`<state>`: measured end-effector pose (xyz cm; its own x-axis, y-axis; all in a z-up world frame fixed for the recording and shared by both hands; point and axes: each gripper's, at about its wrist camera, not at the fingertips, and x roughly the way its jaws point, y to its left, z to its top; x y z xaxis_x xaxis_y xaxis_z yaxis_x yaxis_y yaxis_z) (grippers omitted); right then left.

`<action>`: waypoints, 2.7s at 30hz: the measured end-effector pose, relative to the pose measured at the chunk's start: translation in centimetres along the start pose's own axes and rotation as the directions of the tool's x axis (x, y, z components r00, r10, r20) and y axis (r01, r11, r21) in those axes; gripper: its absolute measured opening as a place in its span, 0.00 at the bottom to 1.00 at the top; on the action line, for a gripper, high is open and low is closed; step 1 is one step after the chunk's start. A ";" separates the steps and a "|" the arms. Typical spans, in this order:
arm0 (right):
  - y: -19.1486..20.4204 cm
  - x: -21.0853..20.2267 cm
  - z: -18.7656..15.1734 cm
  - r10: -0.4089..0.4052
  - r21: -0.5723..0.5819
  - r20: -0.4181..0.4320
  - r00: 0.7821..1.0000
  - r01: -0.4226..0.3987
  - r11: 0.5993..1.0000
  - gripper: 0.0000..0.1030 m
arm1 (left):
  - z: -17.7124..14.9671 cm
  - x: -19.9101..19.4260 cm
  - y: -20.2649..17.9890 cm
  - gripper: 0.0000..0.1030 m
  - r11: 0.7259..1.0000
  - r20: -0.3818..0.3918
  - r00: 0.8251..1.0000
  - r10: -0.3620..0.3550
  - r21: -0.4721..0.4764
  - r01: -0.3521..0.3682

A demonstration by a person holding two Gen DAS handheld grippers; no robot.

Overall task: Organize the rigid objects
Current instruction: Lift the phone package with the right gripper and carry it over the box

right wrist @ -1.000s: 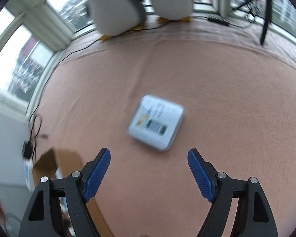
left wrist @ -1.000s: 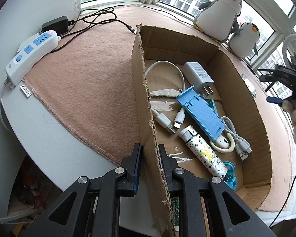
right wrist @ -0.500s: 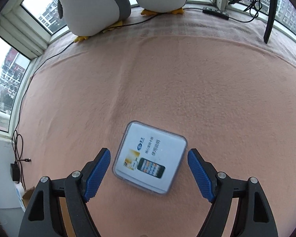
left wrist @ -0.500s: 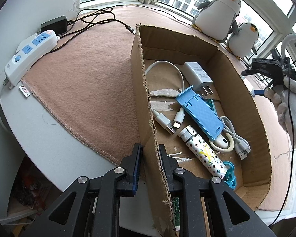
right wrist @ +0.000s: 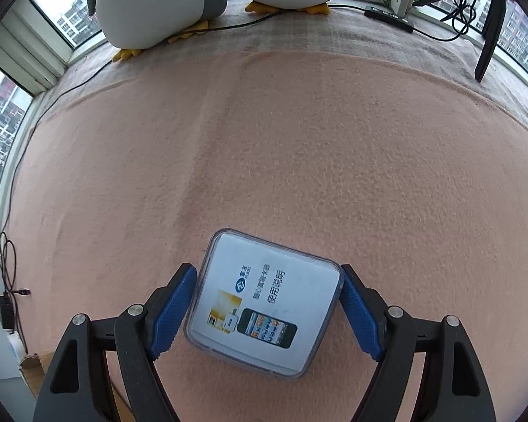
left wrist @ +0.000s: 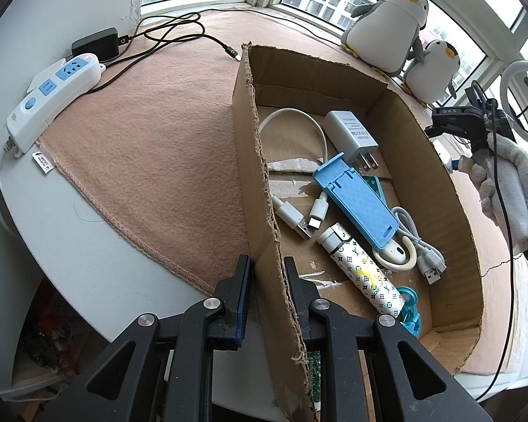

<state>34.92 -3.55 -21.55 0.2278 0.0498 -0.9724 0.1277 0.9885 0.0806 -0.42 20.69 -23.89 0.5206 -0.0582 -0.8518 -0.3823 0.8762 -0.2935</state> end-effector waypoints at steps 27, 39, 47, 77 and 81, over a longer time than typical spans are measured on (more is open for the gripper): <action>-0.7 -1.1 -1.9 0.052 -0.075 0.023 0.998 -0.051 0.996 0.72 | -0.1 0.0 -0.2 0.19 1.000 0.003 1.000 0.000 -0.001 0.000; -1.4 -4.2 -4.1 0.120 -0.120 0.092 0.988 -0.109 0.987 0.71 | 0.0 0.0 -0.2 0.19 1.000 0.004 1.000 0.010 -0.001 -0.010; 0.5 -7.9 -6.1 0.214 -0.200 0.123 0.969 -0.187 0.962 0.71 | 0.1 0.0 -0.2 0.19 1.000 0.004 1.000 0.017 -0.001 -0.017; 18.3 -8.4 -16.9 0.320 -0.655 -0.023 0.947 -0.256 0.711 0.71 | 0.1 0.0 -0.2 0.20 1.000 0.005 1.000 0.019 -0.001 -0.019; 19.2 -7.5 -17.3 0.307 -0.663 -0.030 0.951 -0.248 0.706 0.71 | 0.1 -0.1 -0.1 0.20 1.000 0.005 1.000 0.019 0.000 -0.019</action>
<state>19.00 17.50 -16.44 0.2273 0.3548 -0.9069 -0.6064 0.7802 0.1532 -0.32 20.62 -23.75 0.5168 -0.0394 -0.8552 -0.3924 0.8769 -0.2775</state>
